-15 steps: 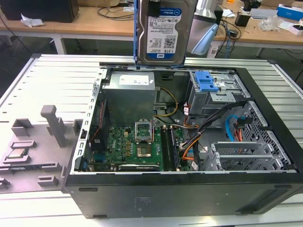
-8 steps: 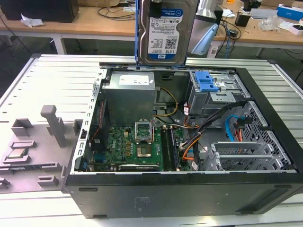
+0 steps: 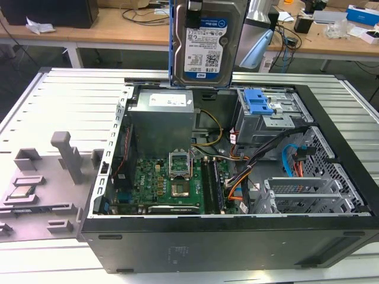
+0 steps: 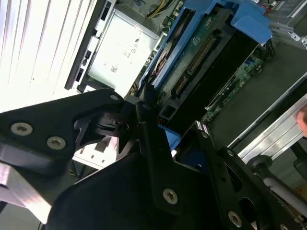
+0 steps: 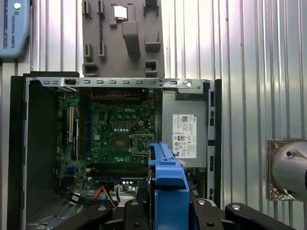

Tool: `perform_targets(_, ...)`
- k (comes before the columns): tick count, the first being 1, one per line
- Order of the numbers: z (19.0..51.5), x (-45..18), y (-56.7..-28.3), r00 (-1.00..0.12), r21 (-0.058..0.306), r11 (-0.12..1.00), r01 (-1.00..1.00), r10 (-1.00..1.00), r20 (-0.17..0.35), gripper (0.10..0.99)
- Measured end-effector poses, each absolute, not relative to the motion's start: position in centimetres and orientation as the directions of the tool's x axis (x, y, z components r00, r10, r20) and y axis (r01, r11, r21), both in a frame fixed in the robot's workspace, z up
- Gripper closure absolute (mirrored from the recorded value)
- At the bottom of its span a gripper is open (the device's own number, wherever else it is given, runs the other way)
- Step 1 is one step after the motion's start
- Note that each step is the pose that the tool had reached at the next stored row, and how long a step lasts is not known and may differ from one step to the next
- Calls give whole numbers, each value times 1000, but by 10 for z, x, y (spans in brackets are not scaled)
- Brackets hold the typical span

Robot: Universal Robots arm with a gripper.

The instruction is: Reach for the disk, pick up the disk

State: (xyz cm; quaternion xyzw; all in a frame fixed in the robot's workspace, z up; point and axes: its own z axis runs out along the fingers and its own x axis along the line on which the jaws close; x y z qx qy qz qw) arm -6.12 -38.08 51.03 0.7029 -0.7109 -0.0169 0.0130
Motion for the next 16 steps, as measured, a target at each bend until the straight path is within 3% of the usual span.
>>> perform_targets(16, 496, -61, -384, -11, 42, 11, -999, -1000, -5, 722)
